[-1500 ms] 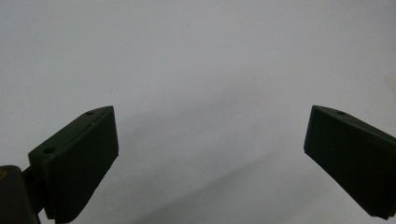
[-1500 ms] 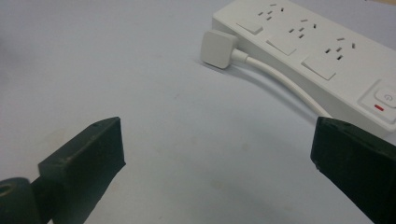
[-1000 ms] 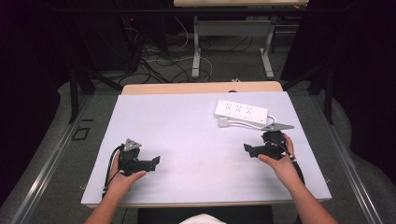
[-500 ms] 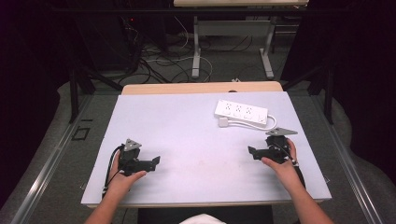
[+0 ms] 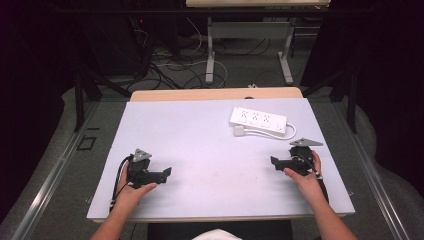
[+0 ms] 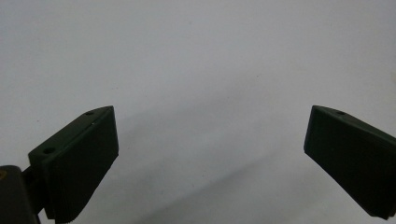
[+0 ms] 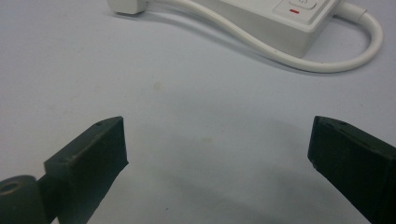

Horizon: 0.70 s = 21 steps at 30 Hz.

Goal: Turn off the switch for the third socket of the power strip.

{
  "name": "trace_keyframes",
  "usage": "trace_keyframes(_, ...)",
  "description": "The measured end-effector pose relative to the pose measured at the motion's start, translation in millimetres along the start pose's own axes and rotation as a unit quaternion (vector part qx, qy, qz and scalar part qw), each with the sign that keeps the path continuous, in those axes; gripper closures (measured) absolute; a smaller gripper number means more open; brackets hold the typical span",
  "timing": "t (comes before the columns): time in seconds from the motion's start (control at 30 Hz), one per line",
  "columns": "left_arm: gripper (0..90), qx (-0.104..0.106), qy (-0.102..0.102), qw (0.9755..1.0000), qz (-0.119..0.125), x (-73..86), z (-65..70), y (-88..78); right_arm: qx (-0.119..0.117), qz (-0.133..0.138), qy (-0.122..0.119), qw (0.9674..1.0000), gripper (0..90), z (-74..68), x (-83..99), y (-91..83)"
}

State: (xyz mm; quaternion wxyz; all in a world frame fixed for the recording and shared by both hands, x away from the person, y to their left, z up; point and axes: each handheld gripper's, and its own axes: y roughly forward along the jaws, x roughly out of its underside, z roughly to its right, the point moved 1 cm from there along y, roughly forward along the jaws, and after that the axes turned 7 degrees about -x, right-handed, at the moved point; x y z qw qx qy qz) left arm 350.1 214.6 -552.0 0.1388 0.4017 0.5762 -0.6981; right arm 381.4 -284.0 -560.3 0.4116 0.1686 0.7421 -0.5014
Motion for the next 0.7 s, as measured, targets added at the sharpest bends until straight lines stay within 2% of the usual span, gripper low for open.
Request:
trace_keyframes(0.13, 3.2, 0.0, -0.003, 1.0, 0.001, 0.2, 0.8, 0.0, 0.001, 0.0, 0.002, 1.0, 4.3, 2.1, 1.5, 0.0)
trace_keyframes(0.17, 3.2, -0.005, -0.006, 0.9999, 0.008, 0.5, 1.6, 1.0, 0.002, 0.0, 0.002, 1.0, 4.4, 2.5, 1.9, 0.1)
trace_keyframes(0.2, 3.2, 0.0, -0.004, 1.0, 0.002, 0.2, 1.0, 0.2, 0.002, -0.001, 0.003, 1.0, 4.3, 2.7, 2.3, 0.3)
trace_keyframes(0.23, 3.2, -0.006, -0.006, 0.9999, 0.008, 0.5, 1.7, 1.0, 0.003, -0.002, 0.005, 1.0, 4.4, 2.7, 2.7, 0.5)
trace_keyframes(0.43, 3.2, -0.006, -0.001, 1.0, 0.007, 0.5, 0.5, 1.2, 0.003, -0.004, 0.007, 1.0, 4.4, 3.9, 4.1, 1.7)
trace_keyframes(0.7, 3.2, -0.004, -0.005, 0.9999, 0.009, 0.6, 0.8, 1.8, 0.004, -0.003, 0.01, 0.9999, 4.3, 4.3, 4.2, 1.8)
